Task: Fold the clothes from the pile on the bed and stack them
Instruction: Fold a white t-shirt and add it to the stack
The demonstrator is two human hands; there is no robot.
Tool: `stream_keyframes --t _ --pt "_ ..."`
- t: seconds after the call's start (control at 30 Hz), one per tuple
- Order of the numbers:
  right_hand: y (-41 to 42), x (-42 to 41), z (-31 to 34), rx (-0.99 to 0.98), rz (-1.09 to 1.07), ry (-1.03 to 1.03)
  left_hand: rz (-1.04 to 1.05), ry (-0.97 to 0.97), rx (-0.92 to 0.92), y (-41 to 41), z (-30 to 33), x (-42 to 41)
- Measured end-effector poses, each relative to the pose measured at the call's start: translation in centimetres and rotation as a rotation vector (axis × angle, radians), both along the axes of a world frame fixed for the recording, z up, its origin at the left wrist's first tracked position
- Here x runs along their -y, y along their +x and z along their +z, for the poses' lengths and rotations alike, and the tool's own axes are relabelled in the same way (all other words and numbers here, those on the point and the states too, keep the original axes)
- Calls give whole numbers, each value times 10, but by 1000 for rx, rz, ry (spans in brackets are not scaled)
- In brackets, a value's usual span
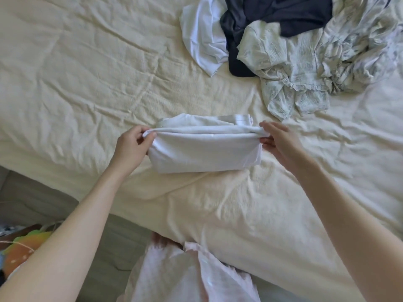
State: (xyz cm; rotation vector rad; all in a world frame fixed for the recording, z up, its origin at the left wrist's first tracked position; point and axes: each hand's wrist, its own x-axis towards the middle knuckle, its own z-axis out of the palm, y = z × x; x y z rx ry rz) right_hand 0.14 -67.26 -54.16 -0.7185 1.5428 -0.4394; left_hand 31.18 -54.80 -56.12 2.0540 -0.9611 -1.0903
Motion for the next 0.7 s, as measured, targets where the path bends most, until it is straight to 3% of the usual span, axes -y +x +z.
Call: stream_keyframes --t 0.17,0.23,0.33,0.57,0.7 --pt "15 32 -29 -38 207 -56 172 14 -85 11 -35 42" --pt "20 38 -44 -146 305 -103 282 91 -207 11 -48 43" --pt "18 33 -68 -396 388 -159 267 240 -307 -4 -63 14" --pt "17 5 -85 -384 230 -140 155 135 2 -33 -64 -24" --pt "22 9 -90 -430 165 -136 155 256 171 -33 -72 -16"
